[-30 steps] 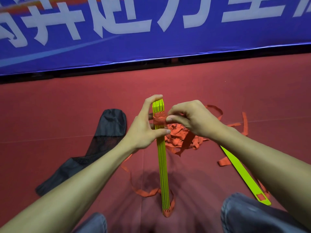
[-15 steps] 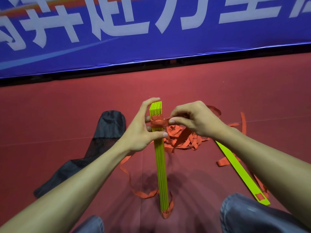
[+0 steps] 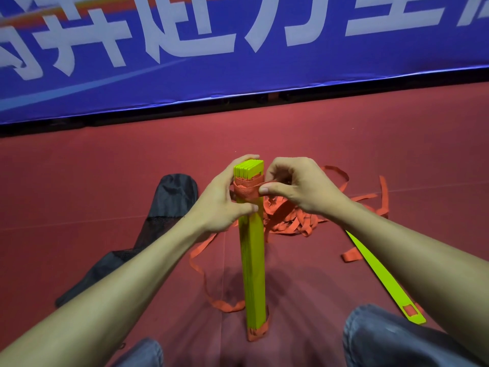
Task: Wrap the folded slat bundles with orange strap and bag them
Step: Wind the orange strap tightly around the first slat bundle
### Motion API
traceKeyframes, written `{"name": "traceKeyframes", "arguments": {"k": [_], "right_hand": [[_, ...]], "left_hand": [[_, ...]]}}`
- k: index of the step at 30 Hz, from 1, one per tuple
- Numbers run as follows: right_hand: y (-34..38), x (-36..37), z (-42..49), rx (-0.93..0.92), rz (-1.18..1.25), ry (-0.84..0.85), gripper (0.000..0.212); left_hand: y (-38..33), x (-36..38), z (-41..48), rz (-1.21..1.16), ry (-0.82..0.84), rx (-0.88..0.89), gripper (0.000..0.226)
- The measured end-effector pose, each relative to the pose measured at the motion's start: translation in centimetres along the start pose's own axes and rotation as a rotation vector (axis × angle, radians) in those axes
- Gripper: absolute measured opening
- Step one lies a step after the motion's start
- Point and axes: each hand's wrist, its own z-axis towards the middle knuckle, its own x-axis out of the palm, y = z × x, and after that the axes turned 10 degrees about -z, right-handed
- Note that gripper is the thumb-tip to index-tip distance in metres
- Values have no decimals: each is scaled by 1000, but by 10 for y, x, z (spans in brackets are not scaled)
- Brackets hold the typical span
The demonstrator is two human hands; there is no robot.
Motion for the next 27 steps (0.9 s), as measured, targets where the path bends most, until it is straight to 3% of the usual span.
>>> {"name": "traceKeyframes", "arguments": {"k": [9,12,15,17,20,27], "right_hand": [[-3,-1,-2,100,18,-14,16],[-5,0,-3,118,31,-33,16],[-3,-3,-3,96,108,-18,17],[3,-8,-3,59,174,34,30],[12,-16,-4,49,251,123,27],[29,-23,-1,55,-23,50,12]], "left_hand": [[7,3,-3,10,-95,30,74],[9,5,-3,-41,-125,38,84],[6,3,-4,-84,-90,53,92],[1,1,-4,-89,-60,77,91],[-8,-1,-3,-56,-12,85,85],[-25,5,0,-64,10,91,89]]}}
